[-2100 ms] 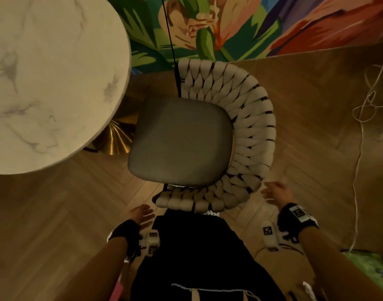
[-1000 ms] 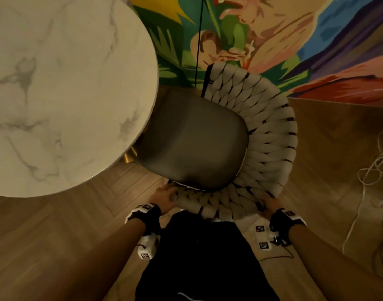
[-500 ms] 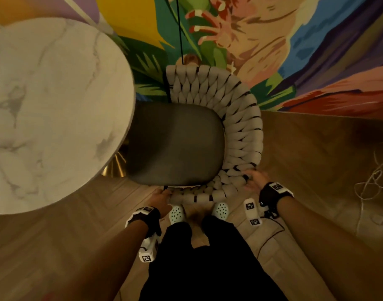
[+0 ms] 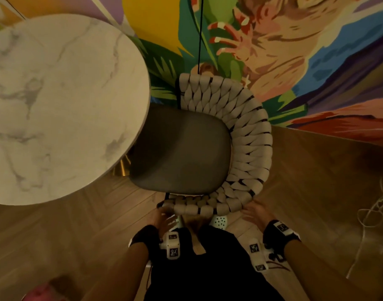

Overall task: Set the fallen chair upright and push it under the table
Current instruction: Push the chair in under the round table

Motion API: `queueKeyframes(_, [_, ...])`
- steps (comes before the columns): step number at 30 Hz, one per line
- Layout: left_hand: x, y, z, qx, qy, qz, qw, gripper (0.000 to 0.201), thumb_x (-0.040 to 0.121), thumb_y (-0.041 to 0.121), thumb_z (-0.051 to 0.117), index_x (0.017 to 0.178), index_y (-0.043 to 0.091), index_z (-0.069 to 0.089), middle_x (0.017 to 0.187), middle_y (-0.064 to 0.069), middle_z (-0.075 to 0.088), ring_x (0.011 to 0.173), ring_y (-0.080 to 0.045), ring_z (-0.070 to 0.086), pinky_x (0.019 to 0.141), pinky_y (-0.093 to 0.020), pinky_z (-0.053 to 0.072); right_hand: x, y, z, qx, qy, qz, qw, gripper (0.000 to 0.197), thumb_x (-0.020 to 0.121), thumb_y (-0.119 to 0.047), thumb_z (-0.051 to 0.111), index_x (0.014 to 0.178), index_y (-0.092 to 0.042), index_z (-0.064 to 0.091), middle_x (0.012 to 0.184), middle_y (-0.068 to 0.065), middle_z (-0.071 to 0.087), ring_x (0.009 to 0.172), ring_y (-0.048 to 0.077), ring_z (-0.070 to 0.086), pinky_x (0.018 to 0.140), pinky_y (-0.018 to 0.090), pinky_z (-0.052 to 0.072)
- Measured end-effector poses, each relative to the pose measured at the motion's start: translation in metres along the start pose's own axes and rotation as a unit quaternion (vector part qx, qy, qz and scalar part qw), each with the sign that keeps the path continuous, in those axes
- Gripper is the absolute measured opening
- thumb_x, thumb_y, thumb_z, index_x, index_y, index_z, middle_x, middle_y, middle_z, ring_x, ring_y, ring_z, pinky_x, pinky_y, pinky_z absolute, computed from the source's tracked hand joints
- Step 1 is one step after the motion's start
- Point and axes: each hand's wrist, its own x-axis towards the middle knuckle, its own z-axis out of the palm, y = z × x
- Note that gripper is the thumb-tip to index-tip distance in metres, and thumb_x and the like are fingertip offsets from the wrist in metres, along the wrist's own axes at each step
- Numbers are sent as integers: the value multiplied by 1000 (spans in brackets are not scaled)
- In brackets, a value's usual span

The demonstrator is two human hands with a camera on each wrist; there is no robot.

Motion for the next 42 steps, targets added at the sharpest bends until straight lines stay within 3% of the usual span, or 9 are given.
queueKeyframes(3, [41,-1,-6,28,7,51,998,71,82,30,58,146,20,28,134,-14,52,107,-35,61,105,-56,43,-7,-8,12,29,30,-2,999,15,95,-11,45,95,-2,56,102,17,56,81,27,57,78,37,50])
queueKeyframes(5, [55,-4,-16,61,11,71,996,66,82,26,61,139,40,31,122,-12,58,105,-40,64,97,-62,47,-12,-11,21,21,32,-10,999,20,96,-11,41,84,-3,55,94,15,55,81,29,56,75,37,49])
queueKeyframes(8, [14,17,-12,91,3,110,990,26,88,12,57,110,27,54,114,-18,62,86,-32,66,78,-51,56,-14,-13,34,10,27,-15,999,22,95,-10,40,80,-4,55,89,14,54,79,27,55,78,34,48])
queueKeyframes(11, [15,34,-15,108,-2,113,988,32,91,3,49,119,21,48,106,-19,62,76,-26,63,62,-37,51,-17,-18,47,-11,9,-23,1000,22,95,-10,39,81,-7,56,91,12,56,88,28,56,90,40,47])
queueKeyframes(14, [23,47,-21,139,0,113,984,40,92,4,47,128,22,45,91,-7,63,76,-23,63,66,-36,51,-19,-23,60,-11,6,-28,1000,20,94,-10,40,81,-10,56,89,9,56,95,29,55,107,45,39])
queueKeyframes(22, [26,77,-38,207,-3,98,973,48,90,6,48,135,22,40,82,-7,62,70,-21,62,65,-32,45,-18,-27,86,6,20,-28,999,17,90,-14,50,106,-9,55,117,16,55,89,27,58,98,44,43])
queueKeyframes(28, [31,75,-42,197,-4,109,974,50,89,6,55,135,21,39,88,-7,63,72,-19,63,72,-37,50,-21,-30,93,14,38,-20,999,52,87,-17,56,136,-7,43,138,22,47,109,34,52,100,46,44])
queueKeyframes(36, [35,73,-40,158,-3,117,980,49,93,3,51,138,15,36,117,-23,58,97,-33,63,67,-34,49,-19,-28,95,11,45,-27,999,51,86,-22,56,134,-7,46,131,20,49,111,34,52,88,43,49])
queueKeyframes(42, [39,69,-40,159,-1,127,979,47,93,4,52,136,14,38,109,-17,58,82,-28,65,69,-35,50,-20,-23,93,17,29,-33,999,21,92,-17,49,110,-7,53,112,16,54,105,31,50,107,47,40])
